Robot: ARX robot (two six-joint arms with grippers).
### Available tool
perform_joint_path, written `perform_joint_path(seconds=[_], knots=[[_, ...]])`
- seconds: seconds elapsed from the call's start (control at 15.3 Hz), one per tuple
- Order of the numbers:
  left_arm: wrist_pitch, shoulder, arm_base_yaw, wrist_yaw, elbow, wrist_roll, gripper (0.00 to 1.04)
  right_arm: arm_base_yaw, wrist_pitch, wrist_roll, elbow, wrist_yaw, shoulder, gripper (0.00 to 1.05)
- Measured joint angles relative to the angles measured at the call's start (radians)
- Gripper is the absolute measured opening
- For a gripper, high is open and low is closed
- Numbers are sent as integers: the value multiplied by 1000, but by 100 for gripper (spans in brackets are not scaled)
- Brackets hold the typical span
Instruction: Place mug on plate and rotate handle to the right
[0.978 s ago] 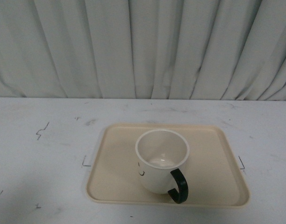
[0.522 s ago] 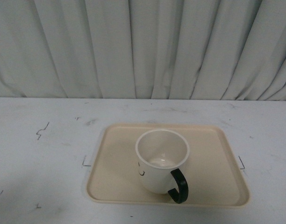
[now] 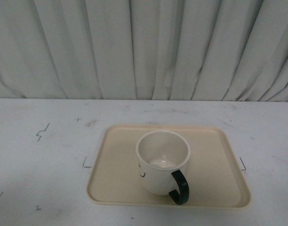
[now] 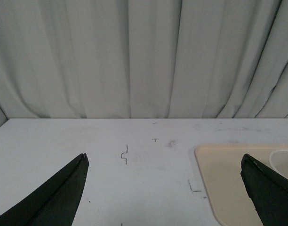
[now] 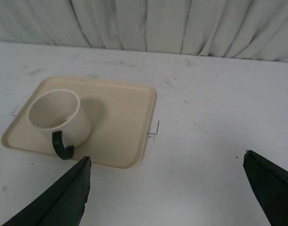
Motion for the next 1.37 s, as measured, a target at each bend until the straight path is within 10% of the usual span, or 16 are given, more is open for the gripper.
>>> perform_joint_path(seconds=[0.72,1.37], knots=[[0,0,0,0,0,0,98,373,-134,83,784,131,1190,98],[0,0,0,0,0,0,98,482,-208,328,969,147,1456,89]])
